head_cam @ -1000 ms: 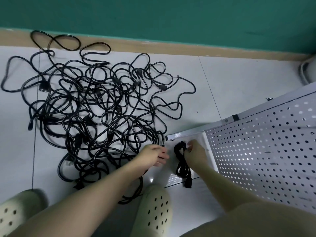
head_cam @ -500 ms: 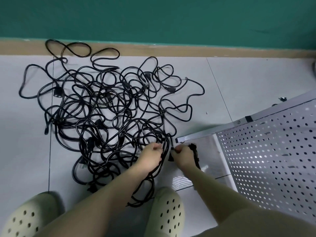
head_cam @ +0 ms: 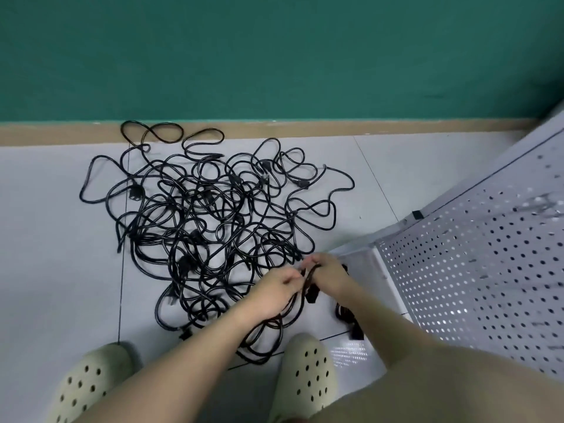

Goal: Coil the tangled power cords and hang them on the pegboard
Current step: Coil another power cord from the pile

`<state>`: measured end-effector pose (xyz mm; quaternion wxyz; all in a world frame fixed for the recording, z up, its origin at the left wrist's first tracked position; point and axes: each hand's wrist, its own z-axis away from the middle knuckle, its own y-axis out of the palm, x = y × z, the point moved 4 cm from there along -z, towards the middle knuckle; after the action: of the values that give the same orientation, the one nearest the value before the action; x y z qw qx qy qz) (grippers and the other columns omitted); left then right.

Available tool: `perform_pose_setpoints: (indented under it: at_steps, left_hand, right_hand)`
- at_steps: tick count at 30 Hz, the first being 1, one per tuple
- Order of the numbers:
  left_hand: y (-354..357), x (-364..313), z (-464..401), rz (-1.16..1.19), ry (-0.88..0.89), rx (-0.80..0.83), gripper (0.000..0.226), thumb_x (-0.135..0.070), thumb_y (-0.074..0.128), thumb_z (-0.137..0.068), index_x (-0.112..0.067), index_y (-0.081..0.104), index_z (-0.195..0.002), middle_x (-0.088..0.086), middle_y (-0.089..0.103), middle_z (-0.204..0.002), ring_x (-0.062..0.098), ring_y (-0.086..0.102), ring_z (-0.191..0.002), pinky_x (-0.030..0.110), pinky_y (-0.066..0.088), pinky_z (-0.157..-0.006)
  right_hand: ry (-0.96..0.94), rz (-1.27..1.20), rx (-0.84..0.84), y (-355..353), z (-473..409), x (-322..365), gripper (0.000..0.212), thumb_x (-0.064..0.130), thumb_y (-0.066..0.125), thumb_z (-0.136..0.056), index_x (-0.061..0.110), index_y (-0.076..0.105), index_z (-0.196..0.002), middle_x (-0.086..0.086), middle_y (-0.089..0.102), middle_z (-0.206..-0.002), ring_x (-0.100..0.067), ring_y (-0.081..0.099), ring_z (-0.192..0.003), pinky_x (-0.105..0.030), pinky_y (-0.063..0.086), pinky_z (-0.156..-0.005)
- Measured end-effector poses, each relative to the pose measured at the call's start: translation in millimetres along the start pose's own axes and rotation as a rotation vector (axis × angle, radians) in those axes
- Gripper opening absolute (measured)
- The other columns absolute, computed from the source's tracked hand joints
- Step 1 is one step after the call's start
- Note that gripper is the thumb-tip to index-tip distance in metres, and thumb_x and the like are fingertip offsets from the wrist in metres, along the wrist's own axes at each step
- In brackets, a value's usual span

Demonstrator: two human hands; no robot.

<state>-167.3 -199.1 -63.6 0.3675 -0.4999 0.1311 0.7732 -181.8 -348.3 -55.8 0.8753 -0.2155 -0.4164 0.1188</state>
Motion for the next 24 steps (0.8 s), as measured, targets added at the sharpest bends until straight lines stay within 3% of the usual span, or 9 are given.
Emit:
perform_pose_setpoints:
  at_steps: [2,4,6,9,14,16,19,24]
  left_hand:
    - [-0.9,-15.0,17.2,0.036,0.040,0.005,0.039,-0.029,0.046,-0.110,-0.023,0.074,-0.083,0.002,0.076,-0.083,0.022,0.058,-0.068,0.029,0.043,-0.068]
    - [-8.1,-37.5,33.8,0.123,0.053,-0.020,0.057,-0.038,0.033,-0.112,-0.008,0.074,-0.089,0.010,0.078,-0.084,0.020,0.068,-0.079,0.021,0.048,-0.076]
    - [-18.4,-58.6,50.5,0.187,0.076,-0.039,0.067,-0.050,0.026,-0.111,-0.006,0.068,-0.084,0.011,0.071,-0.070,0.020,0.069,-0.070,0.024,0.048,-0.076]
    - [-43.0,-78.8,79.3,-0.047,0.155,-0.123,0.063,-0.059,0.026,-0.107,-0.016,0.057,-0.073,0.002,0.054,-0.065,0.018,0.054,-0.061,0.032,0.045,-0.072]
    - [-93.5,-126.8,137.5,-0.357,0.274,-0.237,0.055,-0.055,0.032,-0.108,-0.013,0.055,-0.079,-0.003,0.055,-0.075,0.014,0.056,-0.067,0.034,0.051,-0.078]
    - [-122.8,-159.4,161.4,-0.402,0.326,-0.342,0.052,-0.052,0.033,-0.108,-0.014,0.050,-0.077,-0.001,0.052,-0.075,0.019,0.052,-0.067,0.036,0.049,-0.074]
    - [-167.7,-220.0,203.8,-0.420,0.428,-0.503,0.044,-0.044,0.038,-0.109,-0.019,0.042,-0.074,-0.001,0.042,-0.071,0.016,0.038,-0.065,0.033,0.033,-0.064]
    - [-239.3,-323.5,283.6,-0.318,0.578,-0.667,0.037,-0.033,0.049,-0.107,-0.020,0.062,-0.076,-0.010,0.034,-0.054,0.015,0.030,-0.051,0.031,0.026,-0.056]
  right_hand:
    - [-0.029,0.003,0.011,-5.9,18.8,25.0,0.031,-0.017,0.042,-0.087,0.003,0.066,-0.090,-0.012,0.064,-0.069,-0.020,0.058,-0.053,-0.026,0.049,-0.046]
    - [-0.081,-0.004,-0.047,-22.3,34.3,58.4,0.033,-0.013,0.043,-0.088,0.008,0.069,-0.087,-0.002,0.060,-0.064,-0.016,0.052,-0.051,-0.026,0.047,-0.046]
    - [-0.153,-0.052,-0.077,-43.9,48.3,94.9,0.026,-0.005,0.051,-0.094,0.010,0.071,-0.085,0.006,0.050,-0.054,-0.014,0.042,-0.045,-0.028,0.041,-0.046]
    - [-0.179,-0.274,-0.091,-78.9,73.4,145.8,0.018,-0.002,0.055,-0.098,0.008,0.061,-0.084,0.000,0.037,-0.056,-0.013,0.030,-0.044,-0.024,0.030,-0.041]
    - [-0.243,-0.369,-0.040,-108.7,136.4,220.2,0.029,-0.003,0.055,-0.096,0.015,0.043,-0.076,0.002,0.029,-0.055,-0.009,0.024,-0.042,-0.021,0.023,-0.035]
    - [-0.289,-0.335,0.017,-111.9,162.3,243.2,0.026,0.001,0.058,-0.098,0.013,0.046,-0.077,0.004,0.027,-0.055,-0.009,0.022,-0.043,-0.021,0.021,-0.036]
    - [-0.397,-0.377,0.068,-118.3,202.3,281.1,0.016,0.015,0.050,-0.107,0.005,0.059,-0.098,0.006,0.023,-0.057,-0.008,0.019,-0.045,-0.020,0.017,-0.038]
    - [-0.597,-0.570,0.129,-124.5,268.3,347.4,0.025,0.022,0.040,-0.111,0.009,0.057,-0.098,0.004,0.026,-0.061,-0.008,0.021,-0.044,-0.019,0.021,-0.037]
